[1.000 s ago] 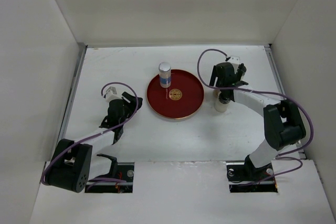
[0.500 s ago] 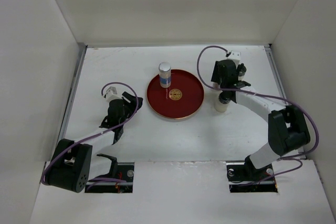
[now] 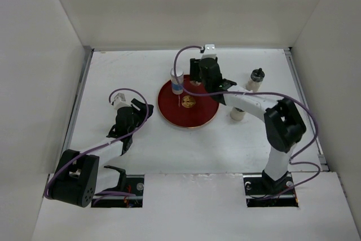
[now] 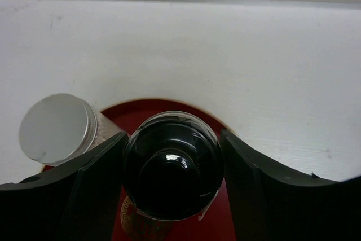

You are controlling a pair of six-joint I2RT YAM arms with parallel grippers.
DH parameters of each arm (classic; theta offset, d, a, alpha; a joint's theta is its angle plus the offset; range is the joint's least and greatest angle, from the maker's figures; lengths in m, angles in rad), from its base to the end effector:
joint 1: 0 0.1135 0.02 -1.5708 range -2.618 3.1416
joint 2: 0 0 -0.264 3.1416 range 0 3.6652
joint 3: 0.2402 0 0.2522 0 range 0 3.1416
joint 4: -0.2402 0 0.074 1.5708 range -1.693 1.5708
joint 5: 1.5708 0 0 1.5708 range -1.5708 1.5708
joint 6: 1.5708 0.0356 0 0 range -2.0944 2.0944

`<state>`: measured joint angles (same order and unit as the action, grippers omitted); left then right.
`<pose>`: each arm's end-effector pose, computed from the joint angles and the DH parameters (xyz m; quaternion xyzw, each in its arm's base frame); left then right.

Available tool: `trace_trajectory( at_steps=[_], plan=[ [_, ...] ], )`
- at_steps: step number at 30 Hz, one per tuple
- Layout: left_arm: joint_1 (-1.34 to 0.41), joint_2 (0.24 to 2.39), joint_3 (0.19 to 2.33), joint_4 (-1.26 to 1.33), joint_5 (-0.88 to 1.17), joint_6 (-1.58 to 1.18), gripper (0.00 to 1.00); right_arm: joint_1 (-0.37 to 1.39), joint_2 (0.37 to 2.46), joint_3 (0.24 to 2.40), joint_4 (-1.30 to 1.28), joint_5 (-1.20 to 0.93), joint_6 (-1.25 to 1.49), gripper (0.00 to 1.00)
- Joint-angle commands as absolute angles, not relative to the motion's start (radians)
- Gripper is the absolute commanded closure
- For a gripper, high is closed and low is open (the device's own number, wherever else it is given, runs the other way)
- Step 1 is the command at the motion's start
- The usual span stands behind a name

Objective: Organize the condiment bottles

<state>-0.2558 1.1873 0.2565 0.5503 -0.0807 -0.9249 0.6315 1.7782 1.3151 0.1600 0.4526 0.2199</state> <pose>0.2109 -0.0522 0.1570 -0.2930 0.7741 -0.2841 0.4840 0.3494 0.2363 0.2844 -0.0304 0.7958 0.0737 0.6003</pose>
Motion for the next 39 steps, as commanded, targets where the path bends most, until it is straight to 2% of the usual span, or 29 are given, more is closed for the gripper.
trace_trajectory(
  at_steps=[1, 7, 10, 15, 19, 22, 27, 30, 34, 39],
  plan=[
    [-0.258, 1.175, 0.252, 0.609, -0.074, -0.928, 0.44, 0.630, 1.851, 1.419, 0.203, 0.405, 0.215, 0.42],
    [-0.251, 1.164, 0.247, 0.611, -0.075, -0.927, 0.44, 0.630, 1.939, 1.459, 0.192, 0.393, 0.230, 0.41],
    [-0.248, 1.170, 0.247, 0.611, -0.071, -0.931, 0.44, 0.630, 1.959, 1.459, 0.176, 0.388, 0.253, 0.38],
    [-0.251, 1.181, 0.250, 0.612, -0.069, -0.931, 0.44, 0.622, 1.976, 1.450, 0.161, 0.380, 0.281, 0.29],
    [-0.254, 1.175, 0.250, 0.612, -0.074, -0.928, 0.44, 0.619, 1.959, 1.431, 0.169, 0.364, 0.282, 0.17],
    [-0.246, 1.169, 0.247, 0.612, -0.064, -0.933, 0.44, 0.619, 1.928, 1.428, 0.160, 0.365, 0.282, 0.13],
    [-0.246, 1.167, 0.245, 0.612, -0.064, -0.931, 0.44, 0.620, 1.752, 1.332, 0.150, 0.403, 0.285, 0.11],
    [-0.258, 1.166, 0.249, 0.612, -0.072, -0.928, 0.44, 0.605, 1.581, 1.185, 0.163, 0.500, 0.294, 0.11],
    [-0.258, 1.164, 0.247, 0.612, -0.064, -0.934, 0.44, 0.568, 1.378, 0.949, 0.121, 0.678, 0.376, 0.00],
    [-0.257, 1.167, 0.249, 0.612, -0.064, -0.934, 0.44, 0.544, 1.220, 0.757, -0.053, 0.807, 0.491, 0.00]
  ],
)
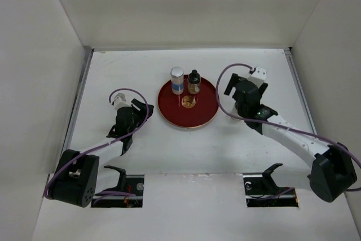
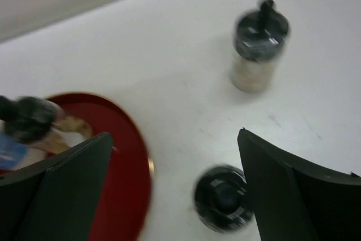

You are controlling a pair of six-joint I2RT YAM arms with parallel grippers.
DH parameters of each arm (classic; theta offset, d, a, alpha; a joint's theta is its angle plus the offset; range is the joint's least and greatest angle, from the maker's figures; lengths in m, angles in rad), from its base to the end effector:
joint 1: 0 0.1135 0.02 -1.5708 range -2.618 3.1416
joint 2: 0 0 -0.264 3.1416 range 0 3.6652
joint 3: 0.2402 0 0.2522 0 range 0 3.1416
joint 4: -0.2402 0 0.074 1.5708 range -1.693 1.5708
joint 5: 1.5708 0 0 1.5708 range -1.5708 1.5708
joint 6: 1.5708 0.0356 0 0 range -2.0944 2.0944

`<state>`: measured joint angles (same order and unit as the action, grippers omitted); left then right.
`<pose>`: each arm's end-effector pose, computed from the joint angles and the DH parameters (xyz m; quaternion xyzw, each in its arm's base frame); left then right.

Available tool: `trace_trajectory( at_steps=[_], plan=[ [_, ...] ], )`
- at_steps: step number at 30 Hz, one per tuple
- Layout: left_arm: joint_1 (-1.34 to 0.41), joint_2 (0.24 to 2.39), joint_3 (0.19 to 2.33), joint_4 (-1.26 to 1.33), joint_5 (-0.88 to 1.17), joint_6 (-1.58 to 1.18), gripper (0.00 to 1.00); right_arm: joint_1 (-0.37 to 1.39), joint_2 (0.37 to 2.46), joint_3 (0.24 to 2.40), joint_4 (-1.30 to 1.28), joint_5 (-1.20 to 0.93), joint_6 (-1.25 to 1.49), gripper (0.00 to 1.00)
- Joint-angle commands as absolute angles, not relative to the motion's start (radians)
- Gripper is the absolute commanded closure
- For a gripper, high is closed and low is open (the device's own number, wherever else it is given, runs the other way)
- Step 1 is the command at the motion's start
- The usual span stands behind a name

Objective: Organize the condiment bottles

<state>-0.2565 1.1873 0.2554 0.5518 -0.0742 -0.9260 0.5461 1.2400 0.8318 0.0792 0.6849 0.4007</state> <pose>0.2107 -0.0525 0.1568 -0.2915 0.7746 -0.2869 0.4824 0.2501 0.1257 0.2882 0.1392 0.7783 0.0067 0.6122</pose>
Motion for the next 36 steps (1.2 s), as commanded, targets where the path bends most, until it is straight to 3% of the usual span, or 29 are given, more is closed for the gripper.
trace_trajectory(
  at_steps=[1, 10, 15, 20, 27, 36],
  plan=[
    [-0.261, 1.167, 0.250, 0.612, -0.064, -0.934, 0.44, 0.544, 1.198, 0.730, -0.073, 0.814, 0.505, 0.00],
    [-0.262, 1.161, 0.247, 0.612, -0.064, -0.934, 0.44, 0.492, 1.250, 0.667, 0.006, 0.655, 0.538, 0.00],
    [-0.268, 1.167, 0.249, 0.612, -0.069, -0.933, 0.44, 0.463, 1.308, 0.672, 0.073, 0.629, 0.526, 0.15],
    [-0.269, 1.173, 0.252, 0.614, -0.072, -0.931, 0.44, 0.458, 1.309, 0.689, 0.101, 0.653, 0.502, 0.38],
    [-0.265, 1.186, 0.250, 0.618, -0.080, -0.933, 0.44, 0.642, 1.252, 0.817, 0.106, 0.720, 0.387, 0.40],
    [-0.254, 1.177, 0.245, 0.618, -0.072, -0.936, 0.44, 0.846, 1.646, 1.122, 0.209, 0.545, 0.353, 0.40]
  ],
)
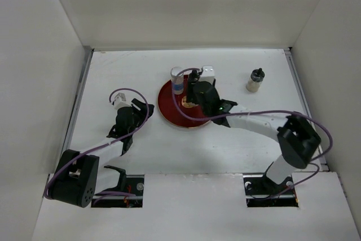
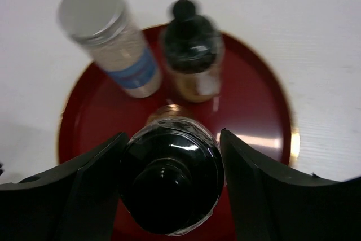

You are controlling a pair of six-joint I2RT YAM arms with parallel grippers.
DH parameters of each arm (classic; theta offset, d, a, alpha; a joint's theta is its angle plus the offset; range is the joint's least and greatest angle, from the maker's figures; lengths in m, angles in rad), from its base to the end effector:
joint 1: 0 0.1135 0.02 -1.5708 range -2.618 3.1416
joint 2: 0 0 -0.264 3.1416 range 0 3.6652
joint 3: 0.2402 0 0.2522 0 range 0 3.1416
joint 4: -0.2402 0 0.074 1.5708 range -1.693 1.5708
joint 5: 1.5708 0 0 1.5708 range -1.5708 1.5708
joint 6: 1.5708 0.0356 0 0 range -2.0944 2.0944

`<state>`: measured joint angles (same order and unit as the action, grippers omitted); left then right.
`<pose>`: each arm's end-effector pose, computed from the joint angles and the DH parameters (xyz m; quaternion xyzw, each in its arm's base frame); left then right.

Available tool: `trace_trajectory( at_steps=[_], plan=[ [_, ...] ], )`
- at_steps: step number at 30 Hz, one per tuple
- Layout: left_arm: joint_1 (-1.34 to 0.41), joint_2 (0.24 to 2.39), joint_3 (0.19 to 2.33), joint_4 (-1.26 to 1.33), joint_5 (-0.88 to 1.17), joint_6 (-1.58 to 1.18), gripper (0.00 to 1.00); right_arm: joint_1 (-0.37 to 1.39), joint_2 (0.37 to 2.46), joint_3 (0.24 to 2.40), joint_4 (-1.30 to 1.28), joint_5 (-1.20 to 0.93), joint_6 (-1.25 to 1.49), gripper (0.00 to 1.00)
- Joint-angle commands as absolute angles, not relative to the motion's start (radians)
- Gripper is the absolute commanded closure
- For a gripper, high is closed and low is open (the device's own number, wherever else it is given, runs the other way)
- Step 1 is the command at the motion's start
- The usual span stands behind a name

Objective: Organize the condiment bottles

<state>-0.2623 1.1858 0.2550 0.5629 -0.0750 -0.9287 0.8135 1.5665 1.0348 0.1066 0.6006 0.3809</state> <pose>0.2107 -0.0538 0.1581 -0.2895 0.7717 -0.2916 0.4854 0.2582 0.2439 0.2624 -0.0157 0.8185 0.0856 0.5679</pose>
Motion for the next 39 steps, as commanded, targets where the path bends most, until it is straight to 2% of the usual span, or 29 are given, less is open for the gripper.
trace_trajectory(
  at_steps=[1, 10, 13, 16, 21, 25, 29, 34, 39],
  plan=[
    [-0.261, 1.174, 0.245, 0.618, -0.077, -0.933, 0.44, 0.858, 1.685, 1.158, 0.215, 0.534, 0.345, 0.40],
    [-0.260, 1.181, 0.247, 0.620, -0.075, -0.936, 0.44, 0.920, 1.908, 1.341, 0.216, 0.474, 0.336, 0.35],
    [-0.266, 1.184, 0.248, 0.620, -0.080, -0.936, 0.44, 0.930, 1.936, 1.348, 0.213, 0.472, 0.344, 0.25],
    [-0.258, 1.190, 0.250, 0.620, -0.074, -0.937, 0.44, 0.933, 1.919, 1.336, 0.215, 0.474, 0.351, 0.06],
    [-0.255, 1.187, 0.247, 0.620, -0.074, -0.937, 0.44, 0.907, 1.772, 1.254, 0.222, 0.482, 0.339, 0.00],
    [-0.257, 1.173, 0.244, 0.620, -0.081, -0.936, 0.44, 0.793, 1.577, 1.100, 0.244, 0.512, 0.339, 0.00],
    [-0.260, 1.181, 0.247, 0.621, -0.074, -0.939, 0.44, 0.589, 1.434, 0.965, 0.256, 0.535, 0.373, 0.00],
    [-0.263, 1.197, 0.249, 0.624, -0.071, -0.940, 0.44, 0.310, 1.480, 0.963, 0.198, 0.574, 0.419, 0.00],
    [-0.259, 1.192, 0.247, 0.626, -0.071, -0.940, 0.44, 0.167, 1.626, 1.054, 0.158, 0.560, 0.394, 0.00]
  ],
)
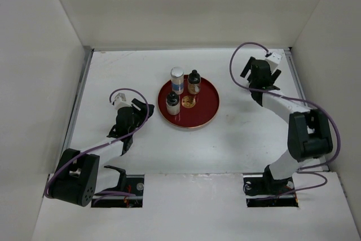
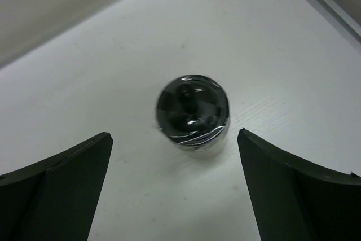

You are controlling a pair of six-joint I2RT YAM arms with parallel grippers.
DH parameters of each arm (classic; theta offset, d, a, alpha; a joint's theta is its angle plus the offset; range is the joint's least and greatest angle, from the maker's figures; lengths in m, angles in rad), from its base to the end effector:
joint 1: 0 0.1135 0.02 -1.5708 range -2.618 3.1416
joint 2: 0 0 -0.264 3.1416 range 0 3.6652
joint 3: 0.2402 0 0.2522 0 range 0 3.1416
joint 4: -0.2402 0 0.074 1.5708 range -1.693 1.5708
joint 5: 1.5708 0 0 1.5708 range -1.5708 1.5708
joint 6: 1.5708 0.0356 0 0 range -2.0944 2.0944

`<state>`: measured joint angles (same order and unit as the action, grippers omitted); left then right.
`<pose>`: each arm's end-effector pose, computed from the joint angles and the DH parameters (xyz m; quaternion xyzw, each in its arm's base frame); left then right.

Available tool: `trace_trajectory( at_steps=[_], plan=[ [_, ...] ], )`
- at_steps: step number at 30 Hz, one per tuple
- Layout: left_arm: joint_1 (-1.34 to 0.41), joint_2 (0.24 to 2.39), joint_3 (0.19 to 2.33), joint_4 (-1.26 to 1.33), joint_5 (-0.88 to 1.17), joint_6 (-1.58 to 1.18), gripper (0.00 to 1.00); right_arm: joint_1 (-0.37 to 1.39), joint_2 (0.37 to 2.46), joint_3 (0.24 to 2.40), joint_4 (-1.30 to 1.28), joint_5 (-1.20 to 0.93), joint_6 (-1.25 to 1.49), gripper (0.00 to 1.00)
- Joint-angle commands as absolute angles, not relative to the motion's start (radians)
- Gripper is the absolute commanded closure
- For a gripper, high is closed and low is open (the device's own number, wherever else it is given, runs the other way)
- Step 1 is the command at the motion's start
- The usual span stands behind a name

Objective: Organize the condiment bottles

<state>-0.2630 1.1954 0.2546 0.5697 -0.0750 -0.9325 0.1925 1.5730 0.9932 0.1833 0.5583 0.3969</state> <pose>0.2112 -0.0541 0.1568 -0.2910 0.7721 -0.2919 0.4837 0.3515 0.0493 0.2533 0.2335 0.7805 -0.0648 0.5762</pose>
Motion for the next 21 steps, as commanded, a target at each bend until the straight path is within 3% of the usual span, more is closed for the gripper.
trace_trajectory(
  at_steps=[1, 13, 21],
  plan=[
    [-0.258, 1.192, 0.247, 0.626, -0.071, -0.940, 0.44, 0.148, 1.655, 1.075, 0.150, 0.552, 0.384, 0.00],
    [-0.268, 1.198, 0.249, 0.630, -0.074, -0.940, 0.44, 0.097, 1.839, 1.213, 0.224, 0.472, 0.313, 0.00],
    [-0.268, 1.193, 0.248, 0.630, -0.080, -0.934, 0.44, 0.071, 1.852, 1.227, 0.132, 0.413, 0.342, 0.11]
  ],
)
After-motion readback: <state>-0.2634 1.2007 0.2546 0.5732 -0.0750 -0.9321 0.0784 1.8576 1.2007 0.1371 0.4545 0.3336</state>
